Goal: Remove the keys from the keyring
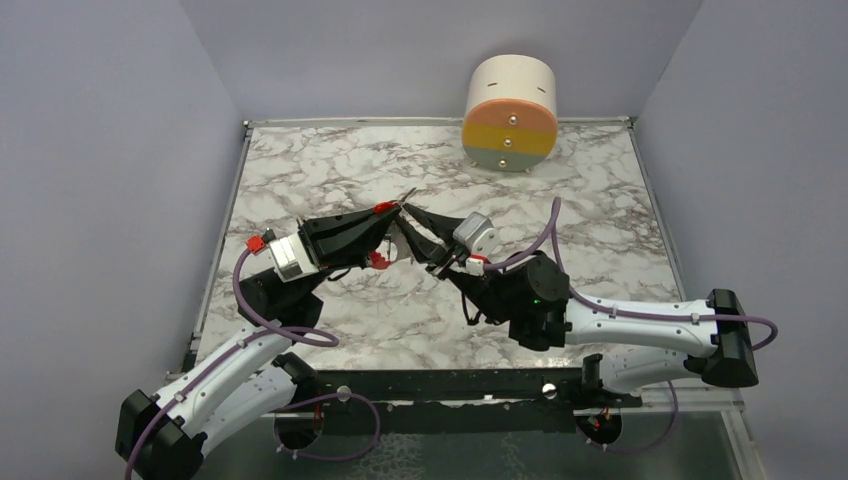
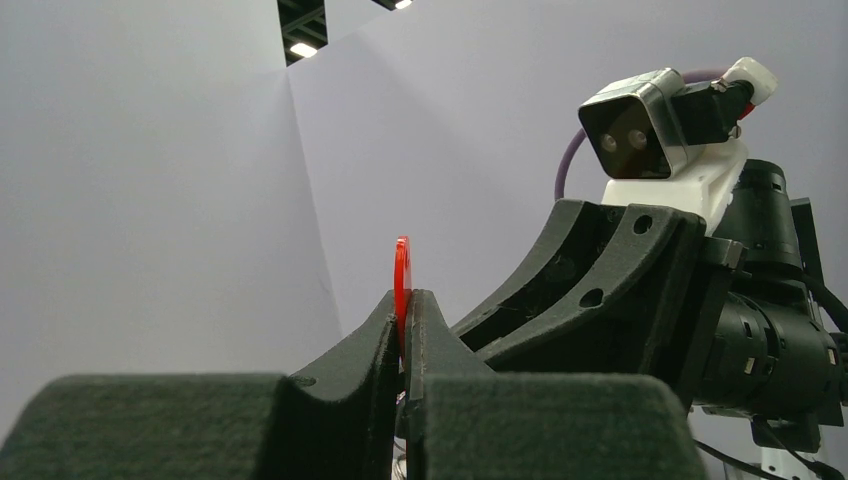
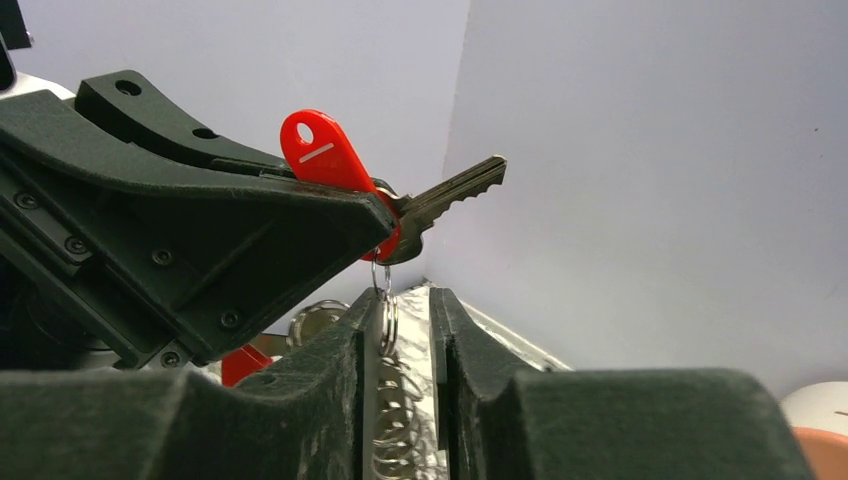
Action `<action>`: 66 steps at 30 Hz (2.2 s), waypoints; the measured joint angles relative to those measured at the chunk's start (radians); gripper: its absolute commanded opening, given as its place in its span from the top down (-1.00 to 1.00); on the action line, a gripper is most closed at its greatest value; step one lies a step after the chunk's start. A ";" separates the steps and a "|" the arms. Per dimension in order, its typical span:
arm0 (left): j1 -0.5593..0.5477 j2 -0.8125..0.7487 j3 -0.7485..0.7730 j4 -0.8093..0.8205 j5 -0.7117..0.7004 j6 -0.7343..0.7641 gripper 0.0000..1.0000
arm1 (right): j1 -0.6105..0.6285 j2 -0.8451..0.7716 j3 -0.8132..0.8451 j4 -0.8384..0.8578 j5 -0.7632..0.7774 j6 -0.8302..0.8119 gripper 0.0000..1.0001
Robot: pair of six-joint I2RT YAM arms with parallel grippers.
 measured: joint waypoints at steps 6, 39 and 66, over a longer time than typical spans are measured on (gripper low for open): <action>0.000 0.000 0.000 0.000 0.000 0.001 0.99 | 0.000 0.006 0.003 -0.006 0.001 0.000 0.97; -0.022 -0.014 0.040 -0.206 -0.074 0.202 0.97 | -0.012 -0.085 -0.044 -0.051 -0.002 -0.055 0.97; -0.006 0.003 0.000 -0.212 -0.187 0.195 0.88 | -0.011 -0.058 -0.033 -0.007 -0.024 -0.065 0.33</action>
